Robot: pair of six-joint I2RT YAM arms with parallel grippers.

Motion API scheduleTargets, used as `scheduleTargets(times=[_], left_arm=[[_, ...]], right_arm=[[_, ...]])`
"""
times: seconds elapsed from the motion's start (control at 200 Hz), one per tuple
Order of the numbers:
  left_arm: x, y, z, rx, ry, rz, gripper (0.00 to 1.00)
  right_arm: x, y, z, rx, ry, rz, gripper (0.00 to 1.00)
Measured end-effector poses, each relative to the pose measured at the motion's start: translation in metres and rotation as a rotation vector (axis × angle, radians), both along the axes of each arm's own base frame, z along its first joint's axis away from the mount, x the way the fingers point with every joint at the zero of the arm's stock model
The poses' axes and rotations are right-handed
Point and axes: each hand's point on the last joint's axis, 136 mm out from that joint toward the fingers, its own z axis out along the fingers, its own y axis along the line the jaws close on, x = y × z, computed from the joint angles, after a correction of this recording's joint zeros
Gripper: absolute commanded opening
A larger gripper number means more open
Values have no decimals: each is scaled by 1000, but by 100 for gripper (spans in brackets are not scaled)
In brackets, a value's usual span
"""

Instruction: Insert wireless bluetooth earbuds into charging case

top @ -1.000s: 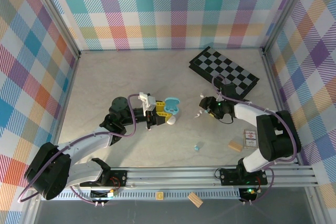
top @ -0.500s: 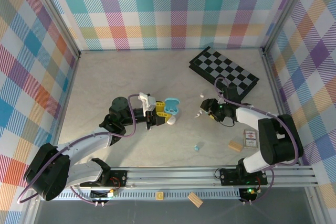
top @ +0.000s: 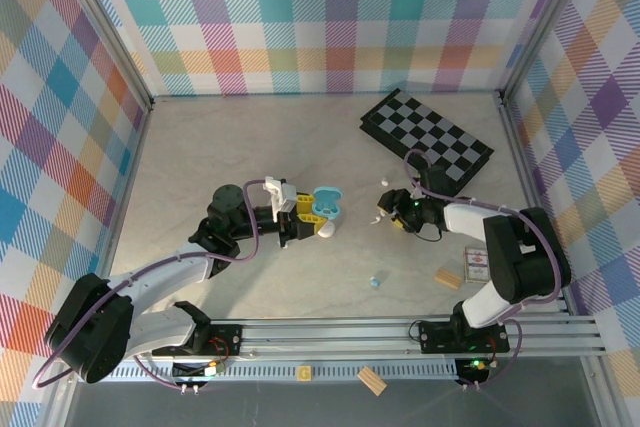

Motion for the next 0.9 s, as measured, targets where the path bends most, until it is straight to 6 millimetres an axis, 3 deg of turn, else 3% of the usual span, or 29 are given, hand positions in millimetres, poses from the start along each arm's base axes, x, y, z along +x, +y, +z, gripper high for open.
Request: scheduleTargets(times=[0.225,0.415,0.65,0.9], left_arm=[[-2,1,0,6,-3,0,29],[-2,1,0,7,-8,0,29],[-2,1,0,7,-8,0,29],[-2,1,0,8,-8,0,28]], right_arm=[[20,-10,11,-26,-54,-27,59],[30,-17,9,-39,-59,-45,59],[29,-19,14,-71,-113,-5,61],[20,-24,36,-226,-271,144,49]])
